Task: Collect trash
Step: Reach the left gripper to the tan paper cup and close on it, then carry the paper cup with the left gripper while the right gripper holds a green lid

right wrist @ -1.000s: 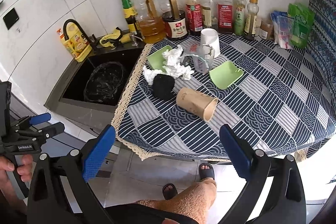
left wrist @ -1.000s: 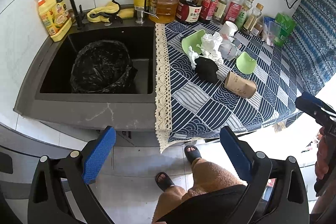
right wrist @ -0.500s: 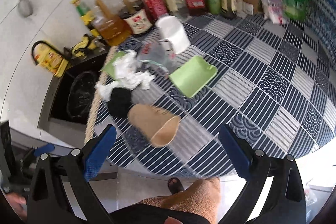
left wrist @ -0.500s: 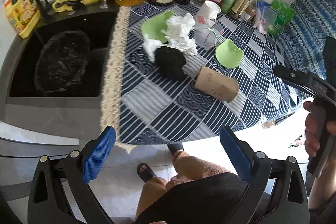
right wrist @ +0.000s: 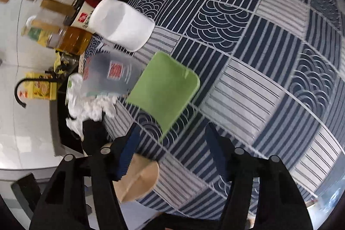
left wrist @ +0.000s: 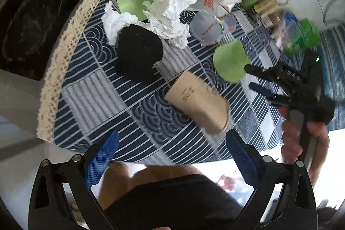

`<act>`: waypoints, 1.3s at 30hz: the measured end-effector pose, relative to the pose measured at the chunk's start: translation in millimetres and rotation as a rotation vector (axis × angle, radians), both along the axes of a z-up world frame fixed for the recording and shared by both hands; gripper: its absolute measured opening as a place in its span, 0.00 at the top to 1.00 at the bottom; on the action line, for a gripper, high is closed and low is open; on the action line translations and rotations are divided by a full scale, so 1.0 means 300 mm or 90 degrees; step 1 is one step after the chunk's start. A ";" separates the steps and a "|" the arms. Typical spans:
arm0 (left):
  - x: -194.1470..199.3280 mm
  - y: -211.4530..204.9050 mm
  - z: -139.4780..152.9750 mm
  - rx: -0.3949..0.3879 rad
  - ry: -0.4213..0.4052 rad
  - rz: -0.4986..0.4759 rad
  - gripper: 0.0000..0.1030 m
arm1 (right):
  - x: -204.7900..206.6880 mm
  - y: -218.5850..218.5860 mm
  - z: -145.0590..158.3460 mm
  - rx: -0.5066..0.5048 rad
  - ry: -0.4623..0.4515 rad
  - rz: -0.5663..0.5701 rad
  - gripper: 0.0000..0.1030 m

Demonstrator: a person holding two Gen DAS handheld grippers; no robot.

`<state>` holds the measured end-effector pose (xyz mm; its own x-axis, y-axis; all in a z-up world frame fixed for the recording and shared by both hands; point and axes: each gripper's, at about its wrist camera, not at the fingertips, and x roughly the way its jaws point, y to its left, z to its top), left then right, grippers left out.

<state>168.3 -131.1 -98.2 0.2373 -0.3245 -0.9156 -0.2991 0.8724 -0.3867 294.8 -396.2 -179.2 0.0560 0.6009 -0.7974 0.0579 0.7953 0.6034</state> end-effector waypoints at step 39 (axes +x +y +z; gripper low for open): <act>0.109 -0.073 -0.243 -0.205 0.124 0.314 0.54 | 0.254 -0.099 0.004 0.118 0.029 0.122 0.96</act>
<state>201.1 -153.0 -171.0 0.2682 -0.4869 -0.8313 -0.7286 0.4620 -0.5057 370.9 -426.0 -177.9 -0.1056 0.7331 -0.6719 -0.0528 0.6706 0.7399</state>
